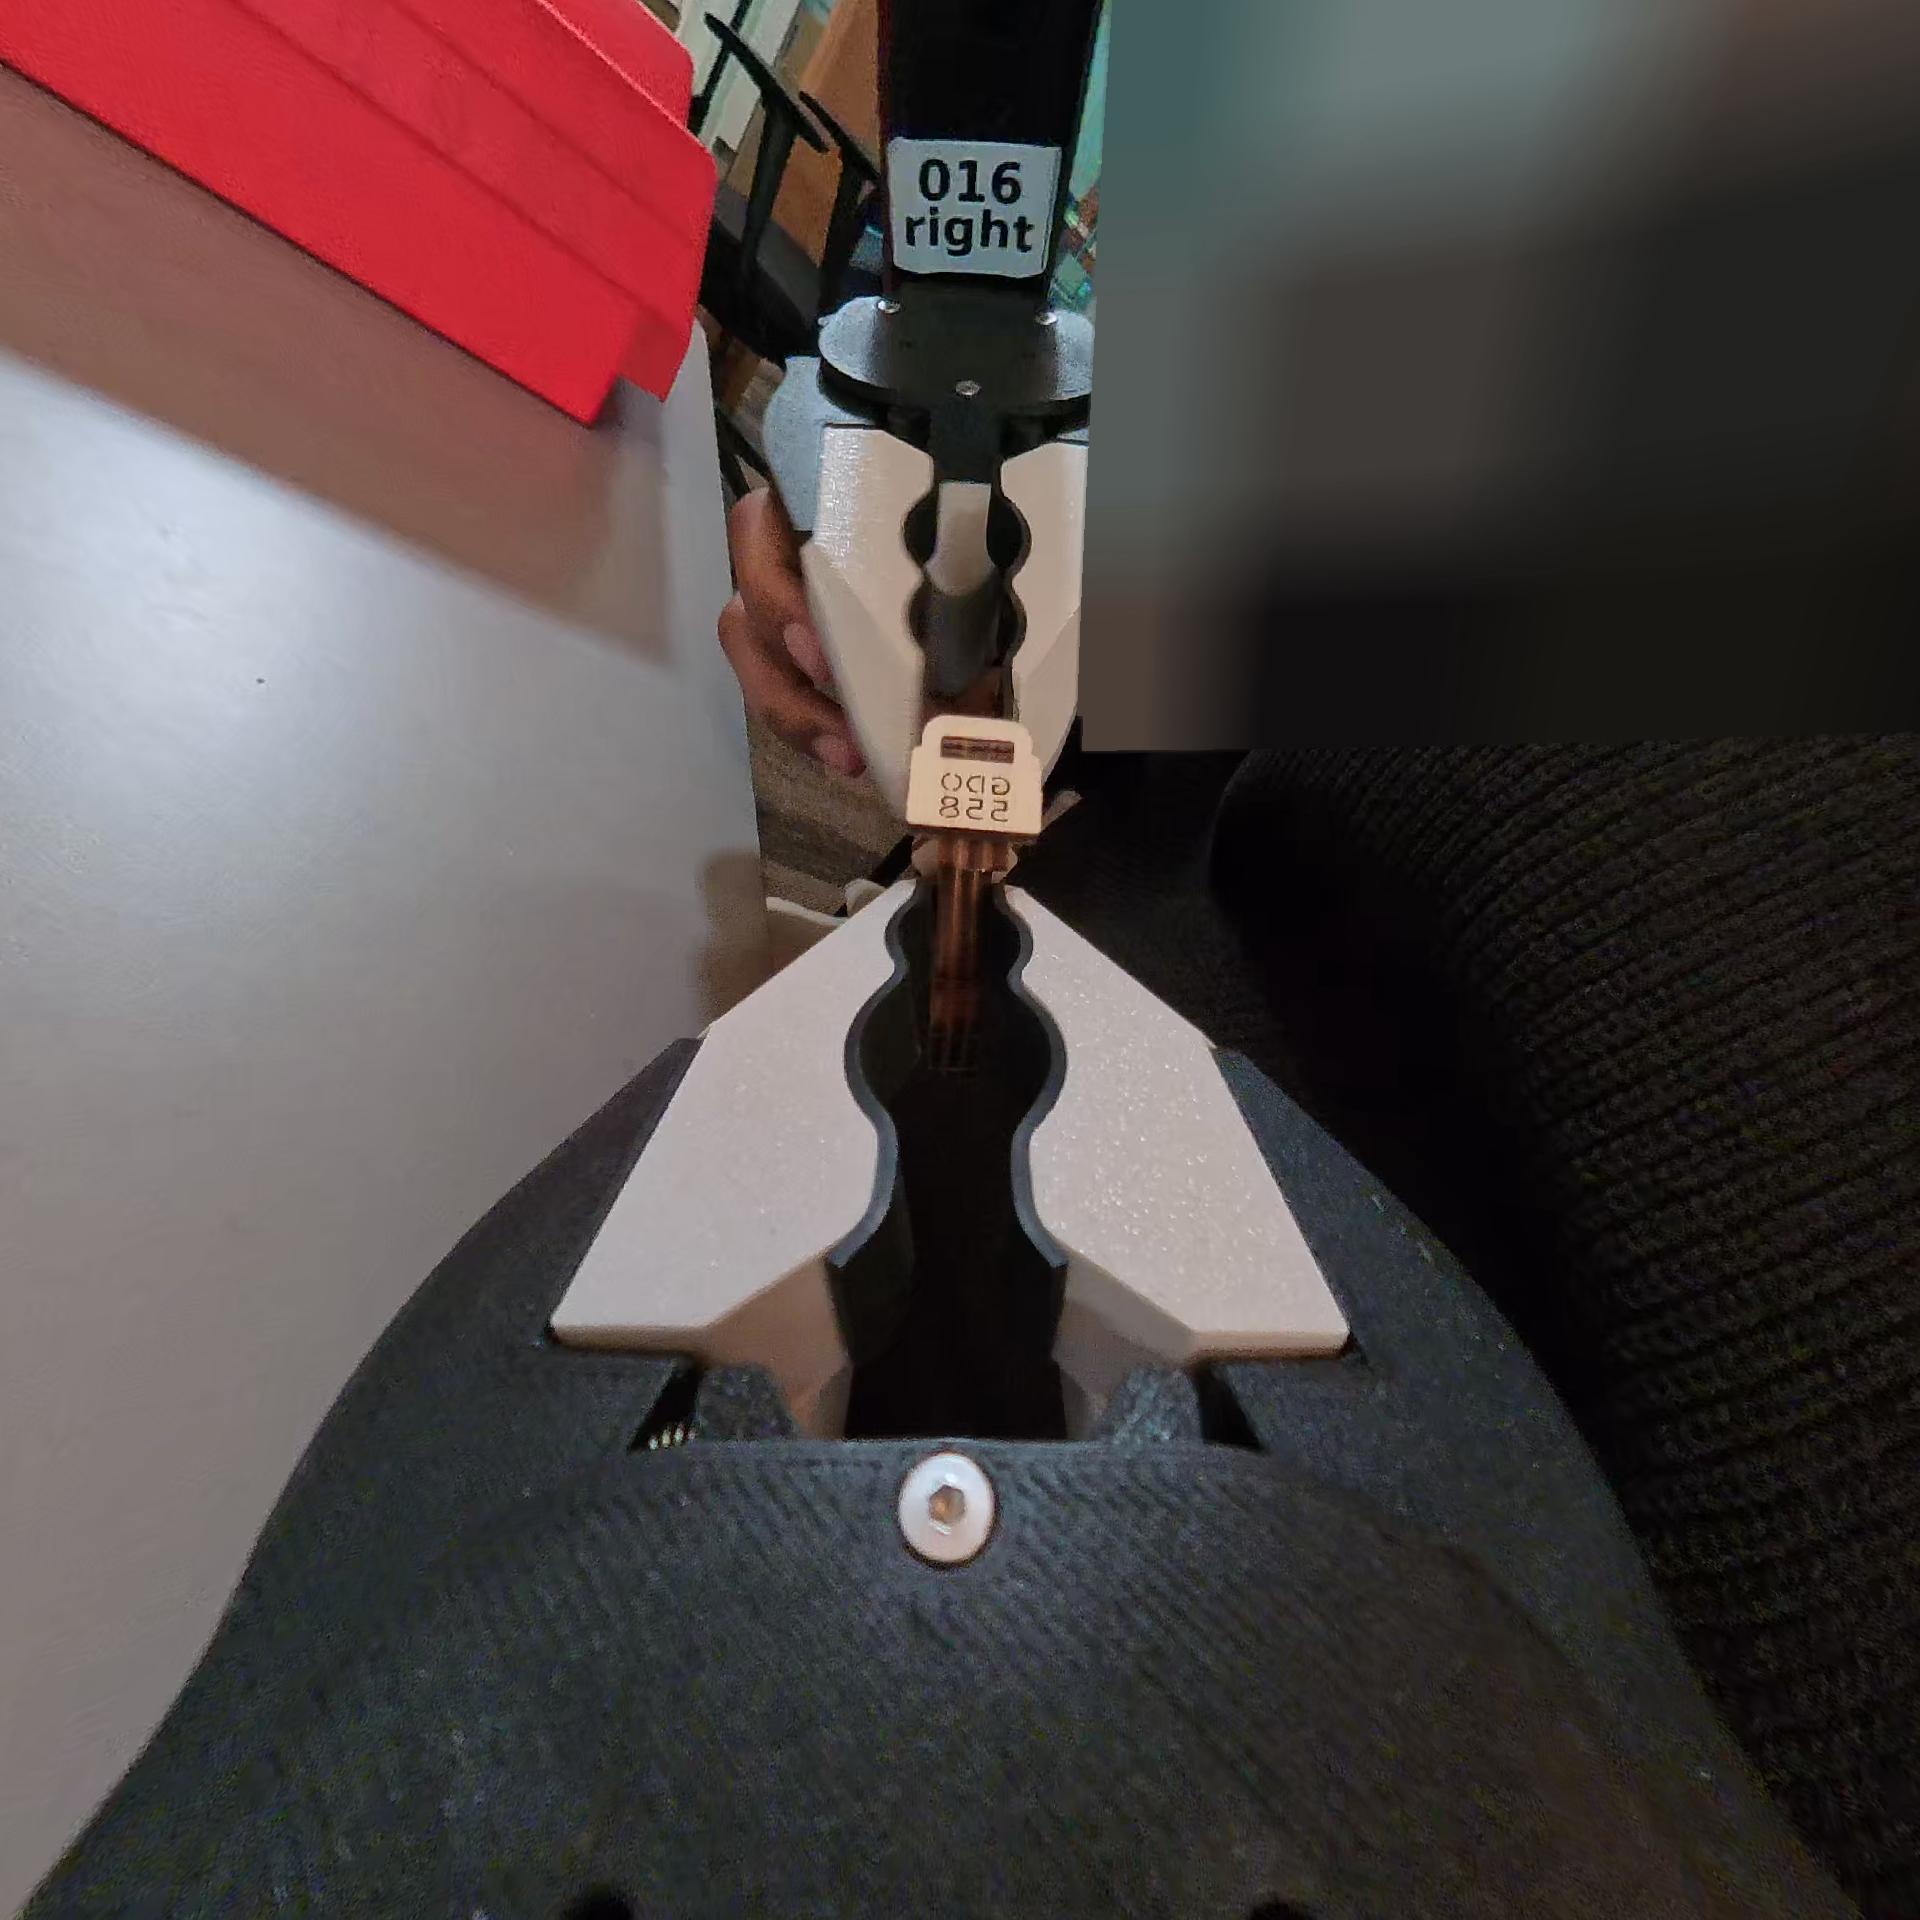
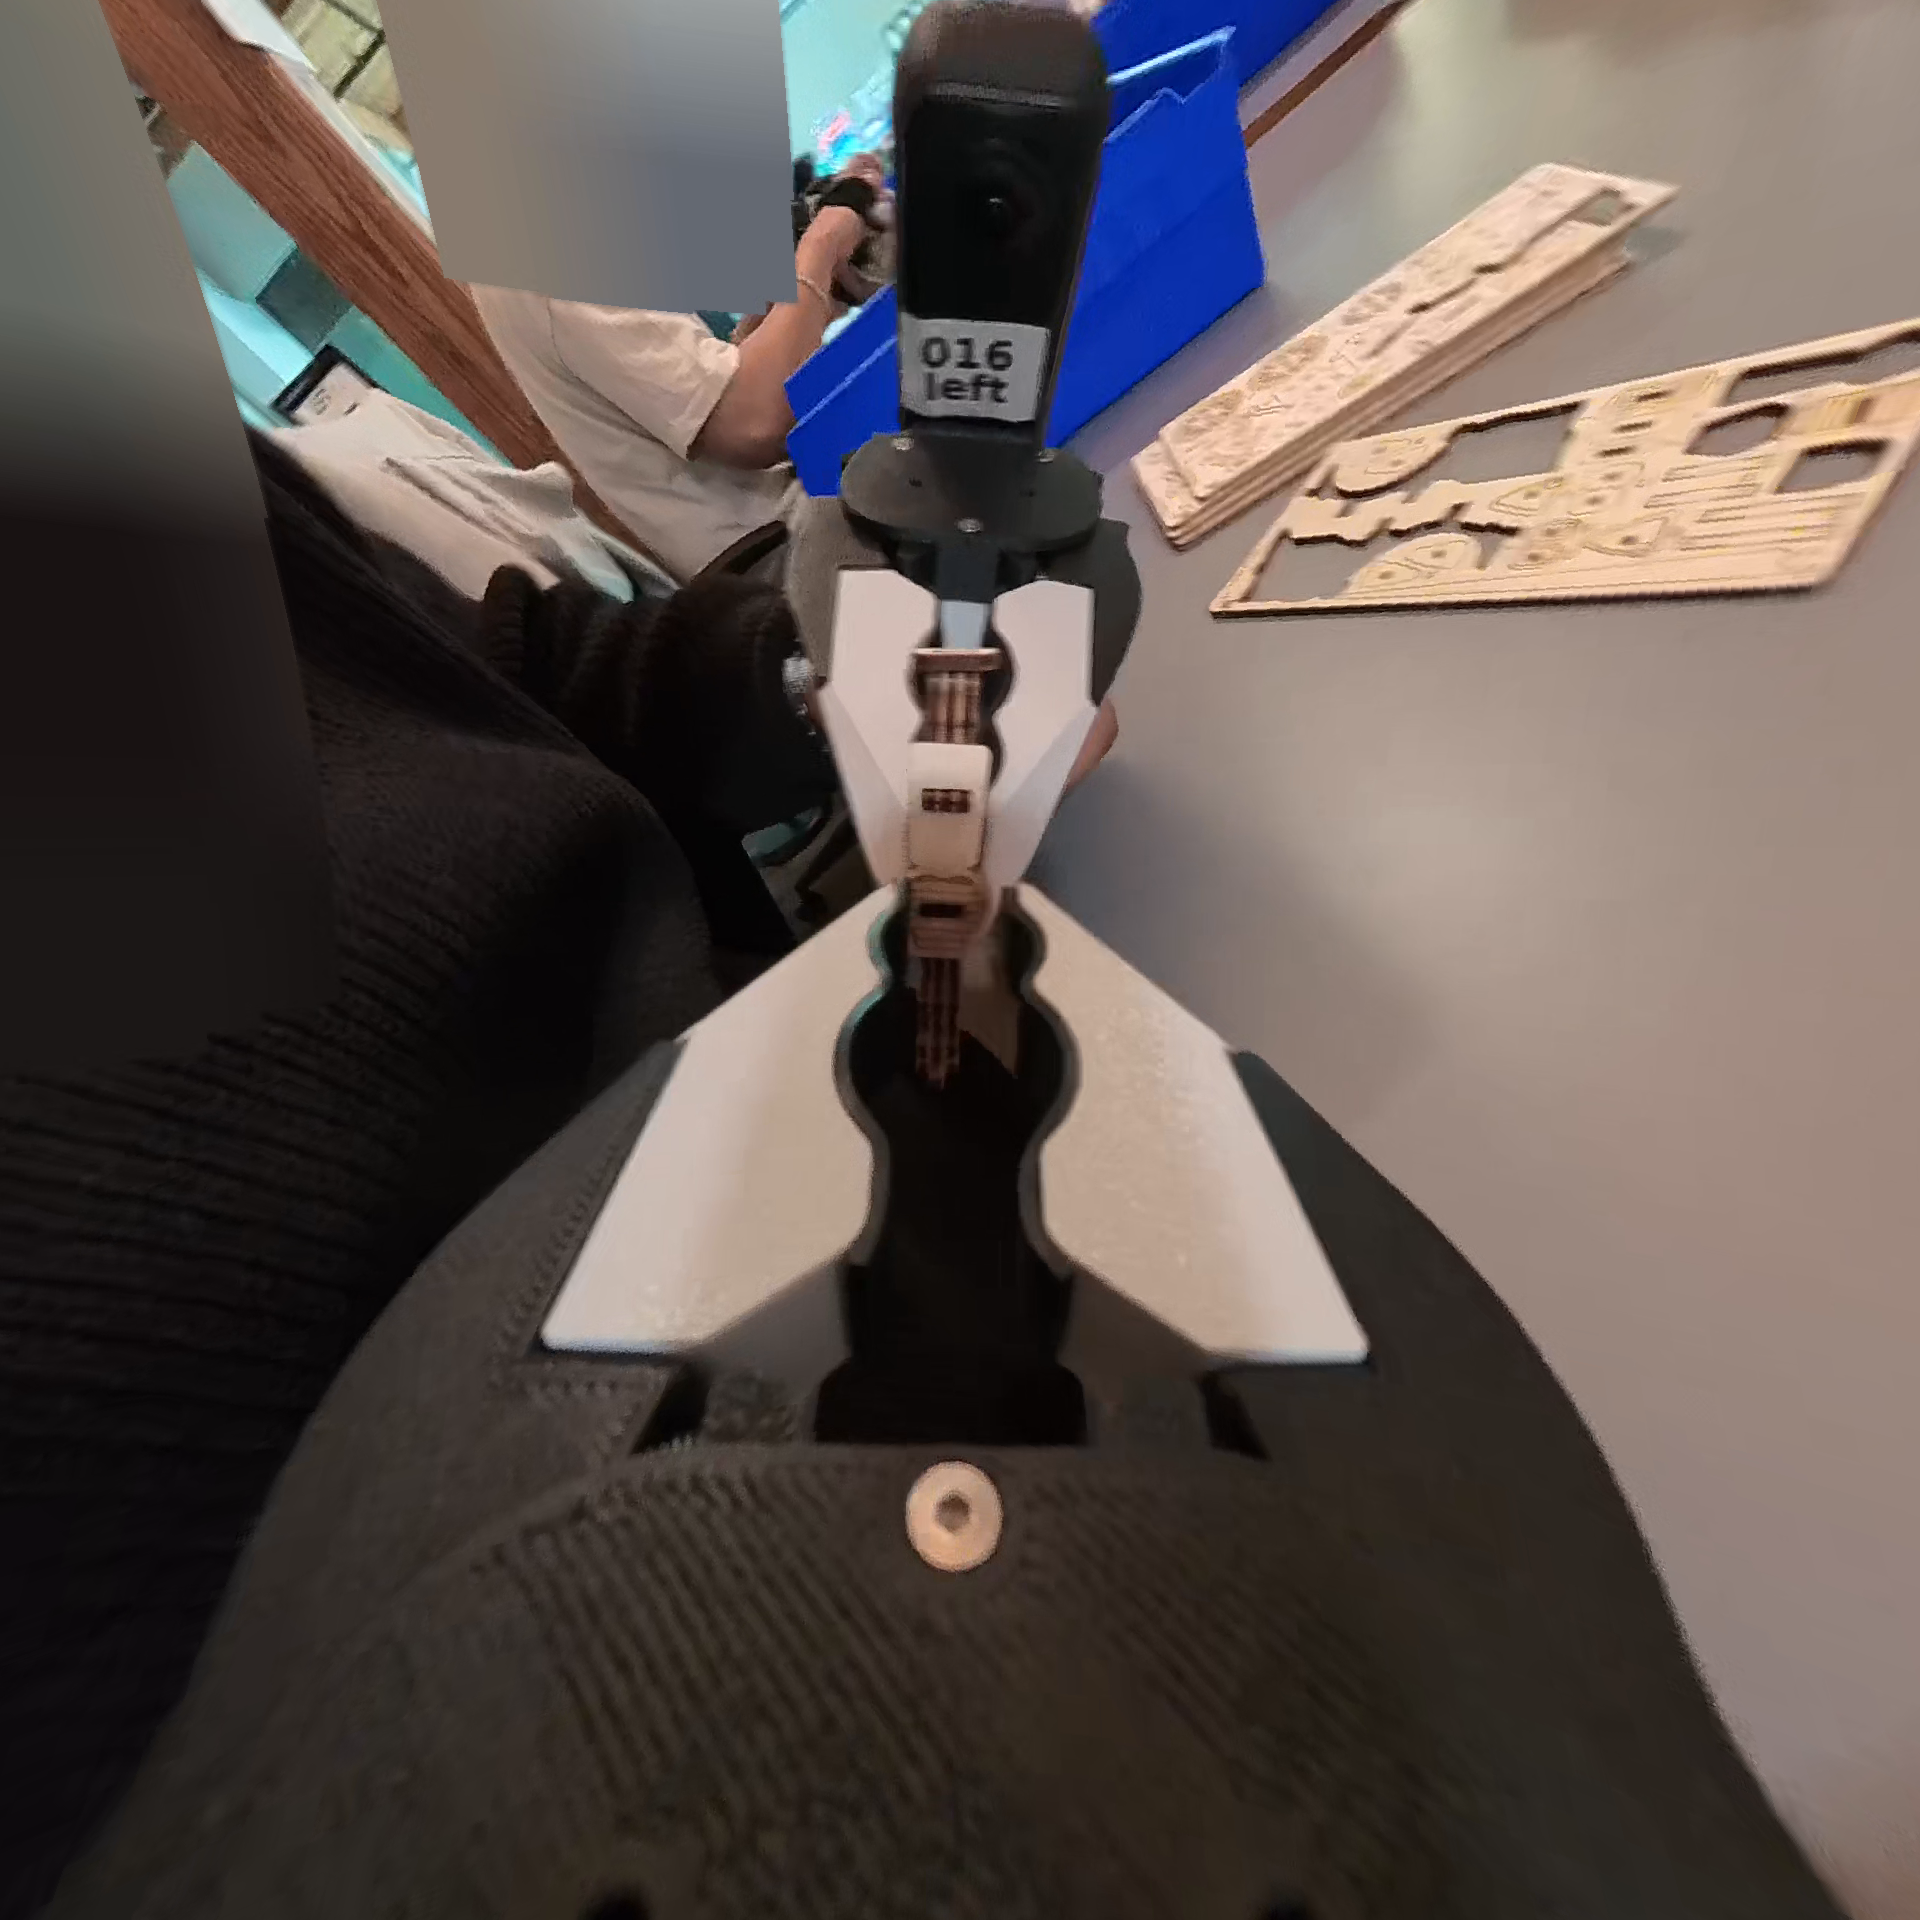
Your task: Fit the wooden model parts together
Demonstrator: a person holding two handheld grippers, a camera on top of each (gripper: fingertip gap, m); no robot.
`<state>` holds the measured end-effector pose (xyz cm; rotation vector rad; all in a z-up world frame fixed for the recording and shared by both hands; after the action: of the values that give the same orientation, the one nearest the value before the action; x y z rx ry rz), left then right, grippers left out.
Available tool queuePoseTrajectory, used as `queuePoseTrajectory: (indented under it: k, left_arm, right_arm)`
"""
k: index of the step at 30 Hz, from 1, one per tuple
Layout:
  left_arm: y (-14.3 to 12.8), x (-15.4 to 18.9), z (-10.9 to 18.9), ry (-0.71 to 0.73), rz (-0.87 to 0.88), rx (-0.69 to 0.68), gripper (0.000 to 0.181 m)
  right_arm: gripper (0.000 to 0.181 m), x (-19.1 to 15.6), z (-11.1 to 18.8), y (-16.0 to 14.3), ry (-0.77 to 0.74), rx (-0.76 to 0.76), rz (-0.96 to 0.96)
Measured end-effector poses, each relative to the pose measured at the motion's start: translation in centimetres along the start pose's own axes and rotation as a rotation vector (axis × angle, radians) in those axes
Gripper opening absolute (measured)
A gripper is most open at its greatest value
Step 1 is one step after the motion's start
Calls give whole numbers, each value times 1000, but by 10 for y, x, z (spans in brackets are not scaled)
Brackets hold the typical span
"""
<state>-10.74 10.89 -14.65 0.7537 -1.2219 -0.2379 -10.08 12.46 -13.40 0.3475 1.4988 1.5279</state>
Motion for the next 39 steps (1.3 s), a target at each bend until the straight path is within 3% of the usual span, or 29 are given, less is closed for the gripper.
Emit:
queuePoseTrajectory:
  k: [1, 11, 39]
  left_arm:
    - [2, 0, 0, 2, 4, 6, 6]
    - [0, -3, 0, 10, 23, -2, 6]
    - [-14, -7, -5, 20, 83, -76, 5]
  right_arm:
    - [25, 3, 2, 1, -5, -4, -13]
    - [12, 2, 4, -2, 37, -35, -33]
    - [8, -2, -3, -21, 37, -102, -52]
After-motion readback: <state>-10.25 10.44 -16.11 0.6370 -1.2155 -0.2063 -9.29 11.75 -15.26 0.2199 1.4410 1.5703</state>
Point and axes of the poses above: each gripper's, where its closed fingertips meet, z back along the fingers, y out of its top, x = y × z across the jaws, the point moved 1 cm from there along z, back along the fingers, and after that the axes turned 11 degrees about z, right-handed, at the moved point
